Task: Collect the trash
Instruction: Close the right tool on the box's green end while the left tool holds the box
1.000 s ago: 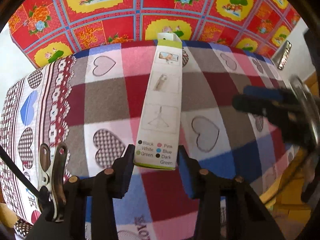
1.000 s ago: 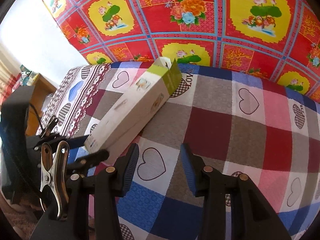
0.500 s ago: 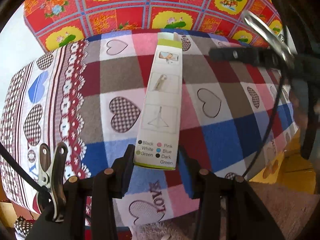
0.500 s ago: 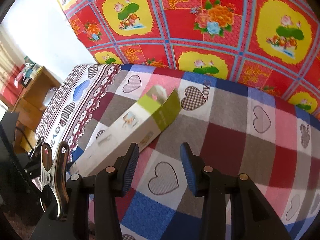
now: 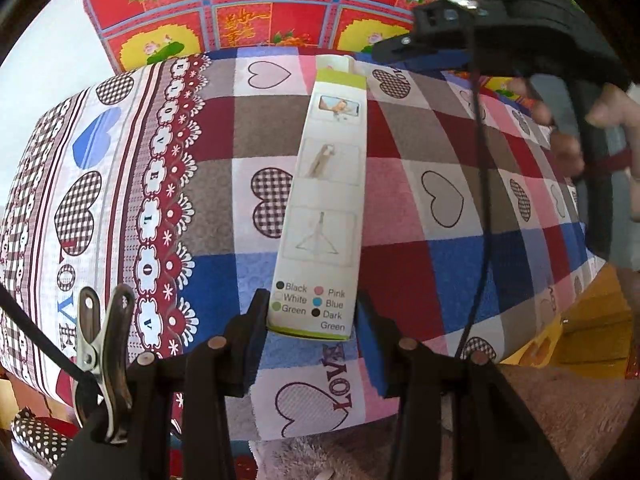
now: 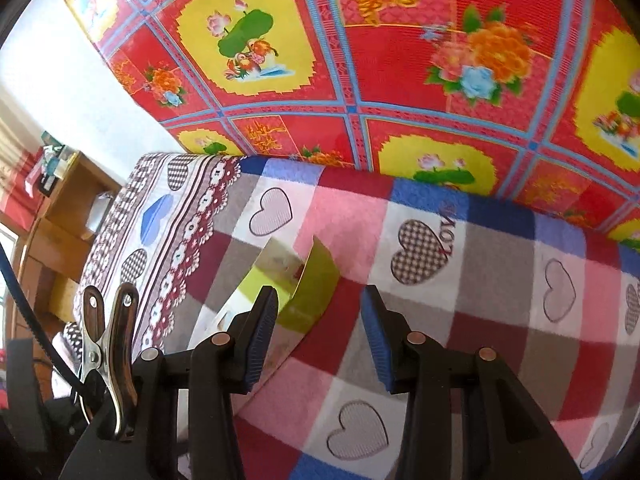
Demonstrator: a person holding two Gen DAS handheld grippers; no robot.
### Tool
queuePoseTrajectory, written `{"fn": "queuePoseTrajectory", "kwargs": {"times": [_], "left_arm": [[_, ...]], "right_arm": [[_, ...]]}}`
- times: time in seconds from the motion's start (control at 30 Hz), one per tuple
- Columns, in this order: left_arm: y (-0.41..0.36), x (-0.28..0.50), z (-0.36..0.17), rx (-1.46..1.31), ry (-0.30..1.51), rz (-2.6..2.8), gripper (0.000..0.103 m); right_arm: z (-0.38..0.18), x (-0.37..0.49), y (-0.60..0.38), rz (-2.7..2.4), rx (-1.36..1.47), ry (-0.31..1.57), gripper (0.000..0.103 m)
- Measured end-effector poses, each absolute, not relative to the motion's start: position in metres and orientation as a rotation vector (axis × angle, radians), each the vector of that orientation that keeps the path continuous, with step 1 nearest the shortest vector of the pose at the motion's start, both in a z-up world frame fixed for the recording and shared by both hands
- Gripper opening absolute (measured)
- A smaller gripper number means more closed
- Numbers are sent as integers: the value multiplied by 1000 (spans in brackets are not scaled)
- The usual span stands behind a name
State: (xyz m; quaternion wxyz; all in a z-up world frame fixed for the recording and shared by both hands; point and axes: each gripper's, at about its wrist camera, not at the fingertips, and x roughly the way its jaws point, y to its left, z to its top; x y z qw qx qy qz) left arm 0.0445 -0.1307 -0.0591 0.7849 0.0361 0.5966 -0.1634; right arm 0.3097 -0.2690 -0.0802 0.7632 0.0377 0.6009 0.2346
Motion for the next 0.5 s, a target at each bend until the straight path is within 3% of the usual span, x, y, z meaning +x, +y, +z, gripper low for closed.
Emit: {"fn": "queuePoseTrajectory", "kwargs": {"times": [0.27,0.5], "left_arm": [[-123,43,-59,43,1280,-346,45],[-107,48,-59,13,1276,-315,47]], "right_arm": [[-105,324,-249,487,77,1379,44],[-112,327,-243,481,72,1414,27]]}}
